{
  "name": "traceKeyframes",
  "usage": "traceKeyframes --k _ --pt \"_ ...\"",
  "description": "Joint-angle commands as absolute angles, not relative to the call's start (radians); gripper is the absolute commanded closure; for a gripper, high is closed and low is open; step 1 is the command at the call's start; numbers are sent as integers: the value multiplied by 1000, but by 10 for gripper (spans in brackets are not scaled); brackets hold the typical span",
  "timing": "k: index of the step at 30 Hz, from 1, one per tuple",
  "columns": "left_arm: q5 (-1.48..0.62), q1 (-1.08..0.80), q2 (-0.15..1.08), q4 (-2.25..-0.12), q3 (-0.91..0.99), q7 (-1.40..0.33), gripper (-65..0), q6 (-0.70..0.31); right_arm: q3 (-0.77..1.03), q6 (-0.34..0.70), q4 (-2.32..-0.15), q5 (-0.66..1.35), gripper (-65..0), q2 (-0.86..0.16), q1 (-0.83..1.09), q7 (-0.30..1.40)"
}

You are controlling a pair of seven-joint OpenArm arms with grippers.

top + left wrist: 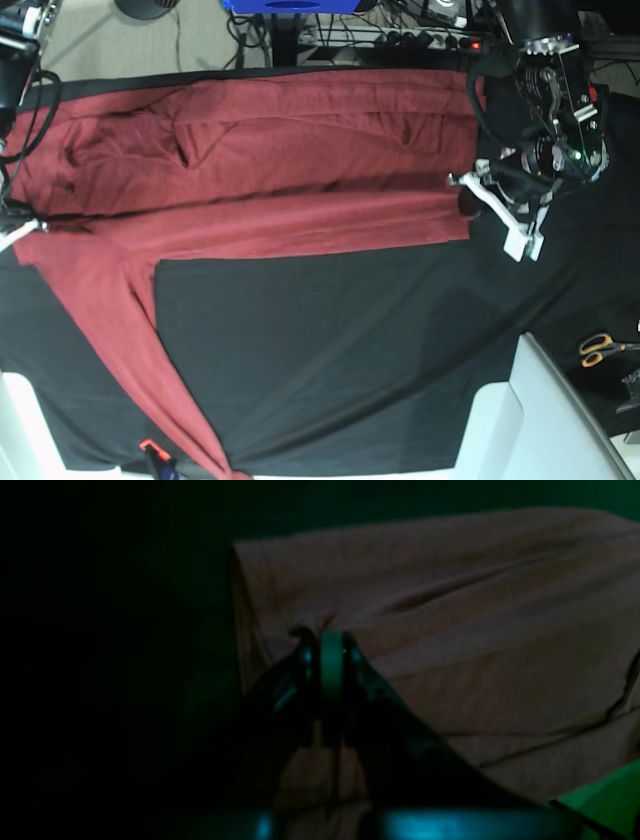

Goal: Fold the T-shirt properly
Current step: 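Lay the folded edge down with both grippers along the shirt's opposite edge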

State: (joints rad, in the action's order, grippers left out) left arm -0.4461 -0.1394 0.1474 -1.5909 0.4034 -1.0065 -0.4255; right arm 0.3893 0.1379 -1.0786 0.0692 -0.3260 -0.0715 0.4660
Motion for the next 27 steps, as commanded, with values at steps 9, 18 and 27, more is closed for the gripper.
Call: traceKeyframes --k 9,18,27 --pt "-460 -183 159 -1658 407 -993 0 -429 397 136 -1141 67 0 -334 -41 470" --pt "-460 -185 153 -1658 398 -992 0 -429 466 202 -1141 223 -137 -308 -25 473" --pt "-456 -176 153 -1650 400 -992 0 -429 513 295 -1136 354 -296 -306 -50 526"
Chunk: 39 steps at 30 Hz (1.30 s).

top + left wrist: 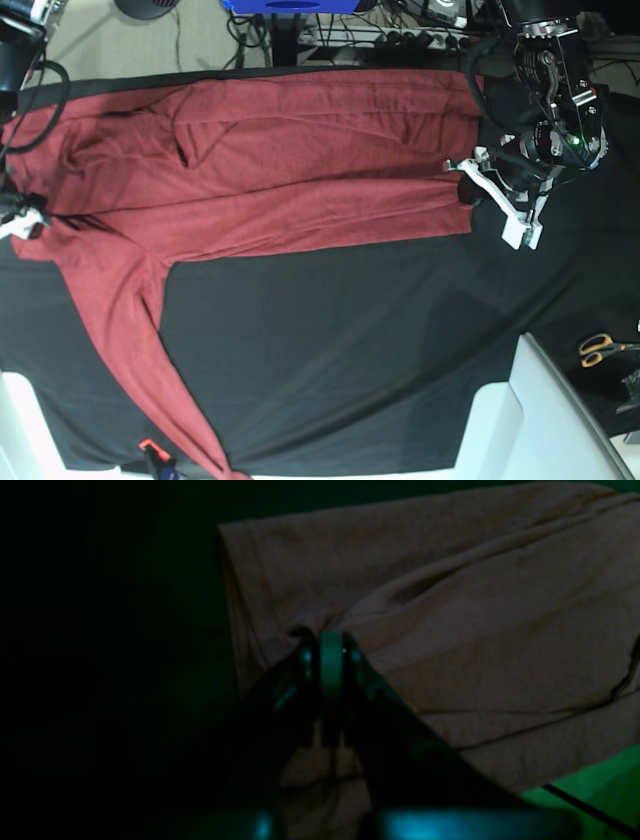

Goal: Fold the T-shirt properly
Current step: 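Lay the folded edge down with both grippers along the shirt's opposite edge, then hold the folded edge with both grippers and drag it taut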

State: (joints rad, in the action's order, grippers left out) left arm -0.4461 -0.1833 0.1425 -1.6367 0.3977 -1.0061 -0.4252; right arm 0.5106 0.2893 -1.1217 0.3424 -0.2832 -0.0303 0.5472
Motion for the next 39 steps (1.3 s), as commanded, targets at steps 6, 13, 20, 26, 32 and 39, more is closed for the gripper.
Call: traceKeyframes --k 6,13,20,26,32,39 --pt "-456 -173 153 -1647 397 -992 0 -429 516 295 -1138 357 -255 -275 -64 558" --pt "-456 -173 153 -1647 397 -992 0 -429 516 295 -1133 357 -257 -252 -76 573" --pt "-456 -173 153 -1647 401 -992 0 -429 515 295 -1132 352 -257 -252 -84 572" --pt "-455 -173 153 -1647 397 -992 0 -429 513 295 -1059 352 -258 -272 -107 568" --pt "-455 -173 153 -1647 397 -992 0 -429 509 295 -1036 351 -258 -274 -110 565" --pt "-455 -173 153 -1647 397 -992 0 -429 506 295 -1033 351 -258 -275 -110 559"
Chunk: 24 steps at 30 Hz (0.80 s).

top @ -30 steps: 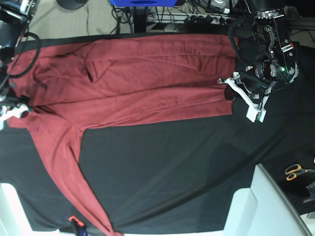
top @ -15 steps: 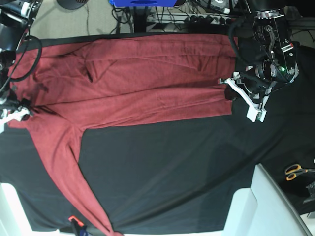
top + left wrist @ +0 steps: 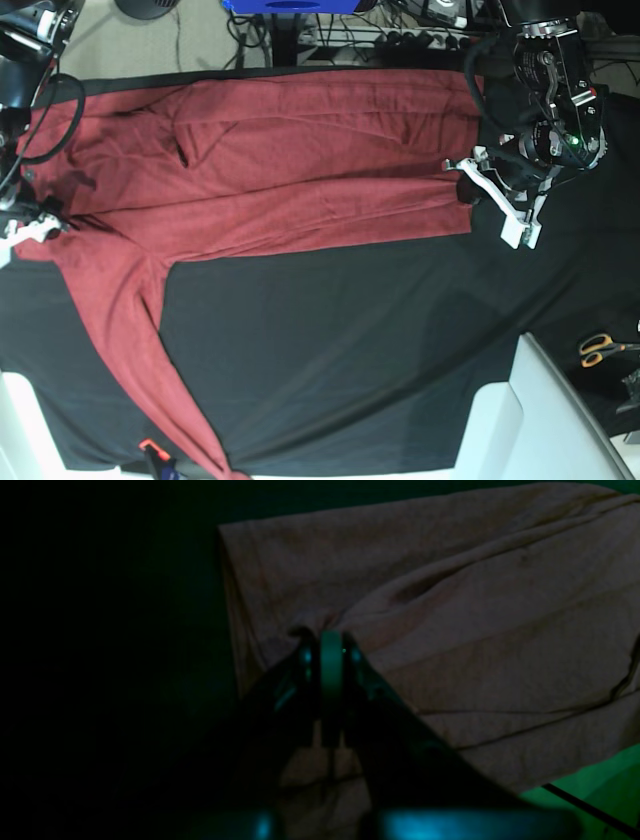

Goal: Fold the T-shirt properly
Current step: 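Hold the folded edge with both grippers and drag it taut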

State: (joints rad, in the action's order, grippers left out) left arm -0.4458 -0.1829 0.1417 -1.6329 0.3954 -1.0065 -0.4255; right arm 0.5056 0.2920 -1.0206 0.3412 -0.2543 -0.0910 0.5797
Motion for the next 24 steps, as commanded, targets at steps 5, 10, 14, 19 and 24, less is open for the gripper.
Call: traceKeyframes --k 5,10,14,19,24 --pt "-458 -176 153 -1647 401 -992 0 -429 504 295 -1032 349 -252 -275 -110 536" --pt "-458 -177 154 -1647 401 -992 0 -429 504 295 -1029 349 -251 -275 -110 532" --pt "-458 -179 154 -1647 403 -992 0 -429 504 295 -995 349 -251 -289 -111 530" --pt "-458 -177 154 -1647 403 -992 0 -429 504 297 -952 349 -251 -300 -130 529" --pt "-458 -176 153 -1647 398 -992 0 -429 504 298 -955 349 -189 -302 -130 529"
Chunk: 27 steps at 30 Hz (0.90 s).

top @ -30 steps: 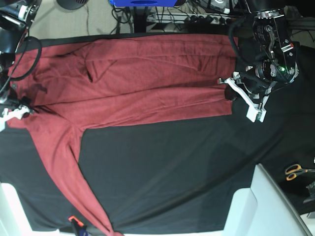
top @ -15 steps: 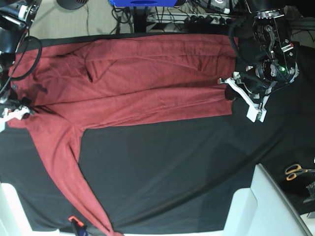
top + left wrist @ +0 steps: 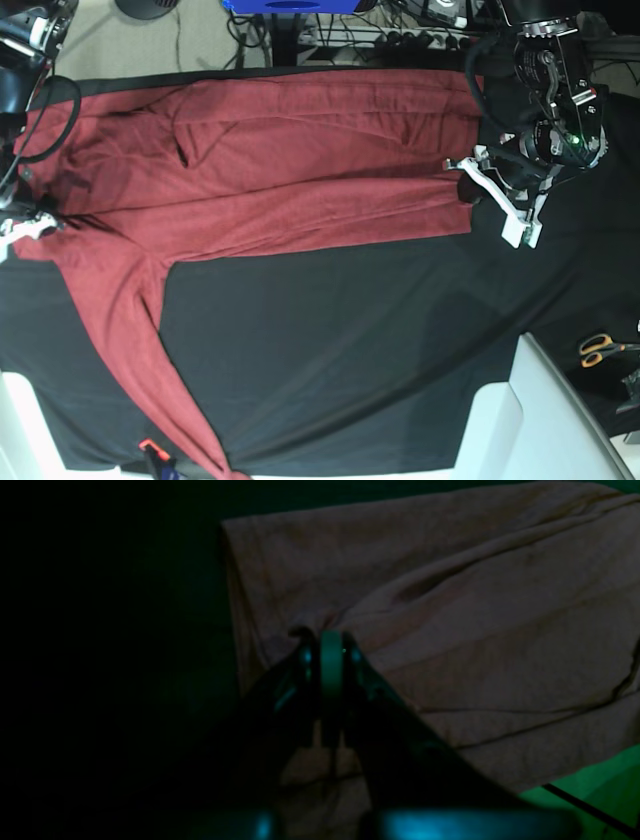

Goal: Fold the T-shirt properly
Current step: 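Hold the folded edge with both grippers and drag it taut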

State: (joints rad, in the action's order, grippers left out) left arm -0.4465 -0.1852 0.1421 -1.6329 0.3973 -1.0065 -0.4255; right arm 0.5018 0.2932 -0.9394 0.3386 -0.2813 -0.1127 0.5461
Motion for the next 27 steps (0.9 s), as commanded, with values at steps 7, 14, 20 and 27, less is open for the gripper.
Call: traceKeyframes --k 7,14,20,27 --pt "-458 -174 153 -1646 401 -992 0 -429 504 298 -954 349 0 -300 -131 532" --pt "-458 -174 153 -1646 397 -992 0 -429 513 297 -1007 351 0 -300 -125 538" --pt "-460 -174 153 -1647 400 -992 0 -429 516 294 -1136 351 0 -300 -91 631" --pt "-461 -196 154 -1656 403 -992 0 -429 516 292 -1153 351 0 -298 -73 671"
